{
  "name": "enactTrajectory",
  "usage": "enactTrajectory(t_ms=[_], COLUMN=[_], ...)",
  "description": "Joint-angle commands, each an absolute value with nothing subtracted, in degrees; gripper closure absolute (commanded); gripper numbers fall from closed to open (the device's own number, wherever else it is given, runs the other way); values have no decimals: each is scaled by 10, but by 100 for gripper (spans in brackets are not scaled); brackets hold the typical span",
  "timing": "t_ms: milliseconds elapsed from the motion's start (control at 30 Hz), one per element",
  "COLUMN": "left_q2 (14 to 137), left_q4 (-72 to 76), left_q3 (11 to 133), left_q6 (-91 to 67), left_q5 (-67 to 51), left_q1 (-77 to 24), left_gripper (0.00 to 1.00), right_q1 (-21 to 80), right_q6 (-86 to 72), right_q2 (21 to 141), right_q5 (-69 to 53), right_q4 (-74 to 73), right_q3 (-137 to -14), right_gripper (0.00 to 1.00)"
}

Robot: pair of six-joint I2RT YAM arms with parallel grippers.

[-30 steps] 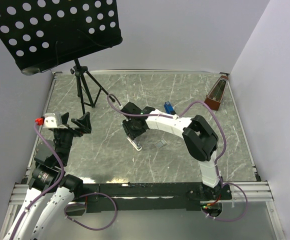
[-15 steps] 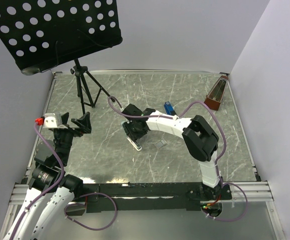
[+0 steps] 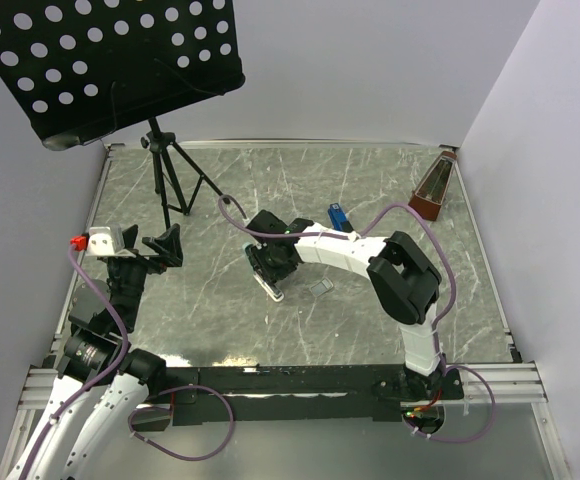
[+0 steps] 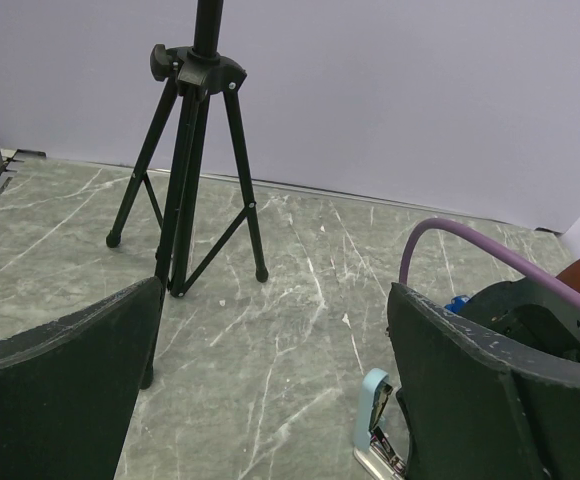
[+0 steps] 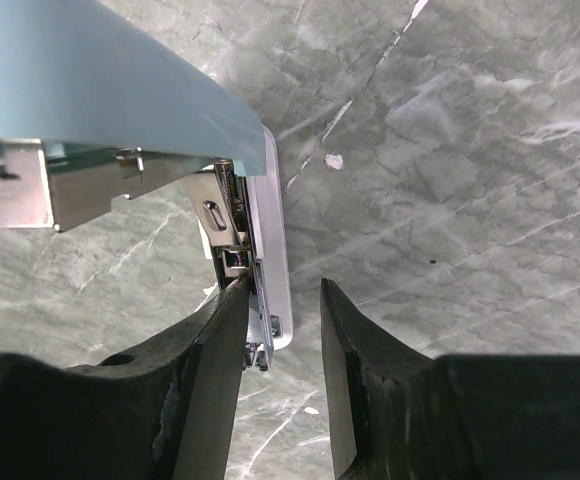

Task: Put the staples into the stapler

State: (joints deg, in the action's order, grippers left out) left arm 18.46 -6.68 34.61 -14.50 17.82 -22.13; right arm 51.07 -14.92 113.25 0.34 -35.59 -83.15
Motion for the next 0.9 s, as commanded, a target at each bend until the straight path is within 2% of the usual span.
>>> enactTrajectory(t_ms=[0,267,500,667,767,867], left_q2=[181,180,186,192,196,199], left_q4=[-47,-47,-47,-47,-48,-47], left_q3=[345,345,346,346,347,346], left_q6=[-150,-150,-152,-151,-151,-144], left_q5=[169,168,164,152,137,111], left_q1=[-219,-218,-218,-217,-216,-215], left_gripper=[1,1,0,1,1,1], right_q1=[512,512,515,520,520,519], right_q6=[-149,-146,-134,-122,-104,-101], right_q2=[1105,1087,1016,914,858,860], right_q5=[7,10,10,9,-24,-34], right_q4=[-377,-383,-362,-237,-142,-132], right_q3=[-814,-818,-820,-730,-648,-622], right_gripper=[58,58,57,55,48,47])
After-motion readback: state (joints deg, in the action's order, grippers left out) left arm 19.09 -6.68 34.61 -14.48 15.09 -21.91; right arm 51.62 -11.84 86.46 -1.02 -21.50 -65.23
